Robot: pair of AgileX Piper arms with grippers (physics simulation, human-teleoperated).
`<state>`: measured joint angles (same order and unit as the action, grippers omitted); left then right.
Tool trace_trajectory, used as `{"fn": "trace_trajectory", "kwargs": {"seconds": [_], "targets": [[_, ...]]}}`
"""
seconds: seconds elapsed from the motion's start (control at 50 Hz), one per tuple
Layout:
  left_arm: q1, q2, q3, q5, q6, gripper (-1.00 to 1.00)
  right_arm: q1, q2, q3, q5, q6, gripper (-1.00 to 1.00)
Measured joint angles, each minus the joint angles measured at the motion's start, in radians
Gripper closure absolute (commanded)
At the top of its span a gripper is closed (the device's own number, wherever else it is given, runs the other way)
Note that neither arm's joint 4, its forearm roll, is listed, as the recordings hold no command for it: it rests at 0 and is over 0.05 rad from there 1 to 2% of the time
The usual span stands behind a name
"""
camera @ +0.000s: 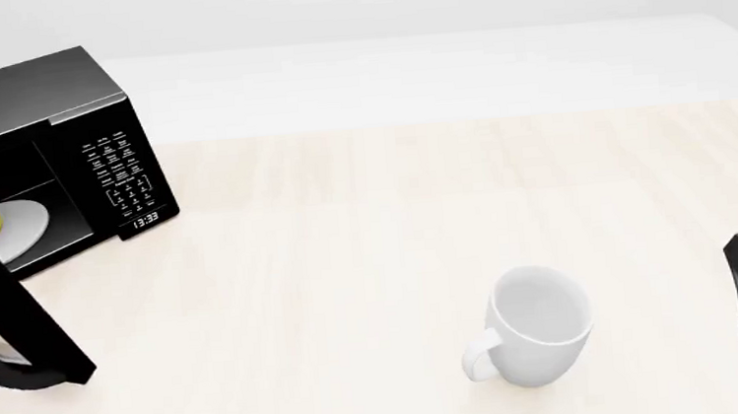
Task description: Put the yellow and white mug in the microwave and close it.
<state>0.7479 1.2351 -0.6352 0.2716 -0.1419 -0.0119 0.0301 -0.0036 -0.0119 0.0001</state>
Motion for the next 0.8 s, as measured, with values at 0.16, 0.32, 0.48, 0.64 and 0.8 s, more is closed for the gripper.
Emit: {"fn": "trace_trajectory", "kwargs": {"seconds": [0.16,0.32,0.48,0.64,0.8], "targets": [[-0.017,0.011,-0.003,-0.009,0.0,-1.0,0.0,0.0,0.0,0.0,0.0,-1.0],[-0.035,0.019,-0.009,-0.019,-0.003,-1.0,0.0,0.0,0.0,0.0,0.0,-1.0],[-0.056,0.026,-0.017,-0.033,0.0,-1.0,0.0,0.001,0.0,0.0,0.0,-1.0],[-0.077,0.037,-0.027,-0.049,0.0,-1.0,0.0,0.001,0.0,-0.001,0.0,-1.0],[-0.087,0.051,-0.037,-0.066,0.008,-1.0,0.0,0.001,0.0,-0.001,-0.001,-1.0]]}}
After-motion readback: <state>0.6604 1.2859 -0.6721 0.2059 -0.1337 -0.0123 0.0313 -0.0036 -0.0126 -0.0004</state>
